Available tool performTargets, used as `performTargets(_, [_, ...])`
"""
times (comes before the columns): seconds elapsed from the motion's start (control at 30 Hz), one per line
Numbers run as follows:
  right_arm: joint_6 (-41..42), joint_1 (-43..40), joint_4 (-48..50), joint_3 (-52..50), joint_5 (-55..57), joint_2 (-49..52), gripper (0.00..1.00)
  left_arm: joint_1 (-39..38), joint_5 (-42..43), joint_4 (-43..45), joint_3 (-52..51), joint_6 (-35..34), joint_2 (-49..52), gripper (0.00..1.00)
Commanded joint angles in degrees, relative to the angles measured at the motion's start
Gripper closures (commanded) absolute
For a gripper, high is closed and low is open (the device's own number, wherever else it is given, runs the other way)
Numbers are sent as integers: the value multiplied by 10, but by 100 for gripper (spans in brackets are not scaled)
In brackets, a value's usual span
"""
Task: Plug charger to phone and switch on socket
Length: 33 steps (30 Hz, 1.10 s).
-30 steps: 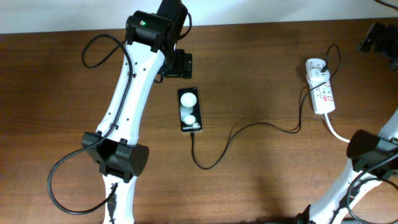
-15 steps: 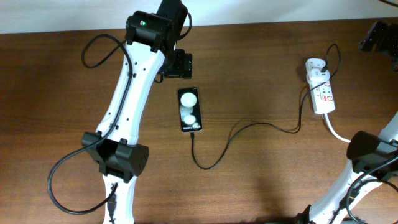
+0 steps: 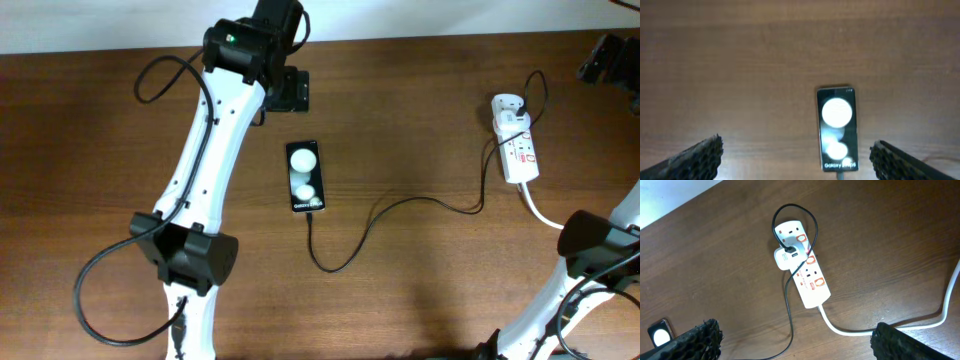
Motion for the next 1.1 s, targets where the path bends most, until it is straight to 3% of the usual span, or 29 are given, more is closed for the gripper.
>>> performTargets(0.0, [5, 2, -3, 8, 5, -9, 1, 1, -29, 46, -87, 5, -84, 1])
performTargets(0.27, [5, 2, -3, 8, 5, -9, 1, 23, -79, 229, -450, 5, -323, 1])
performTargets(0.53, [5, 2, -3, 8, 5, -9, 1, 109, -78, 497, -854, 5, -665, 1])
performTargets(0.87, [5, 2, -3, 8, 5, -9, 1, 176, -57, 801, -1267, 8, -1034, 1])
performTargets(0.97, [5, 2, -3, 8, 5, -9, 1, 176, -30, 866, -1361, 71, -1100, 1])
performTargets(1.07, [5, 2, -3, 8, 5, -9, 1, 179, 14, 871, -1395, 130, -1139, 1])
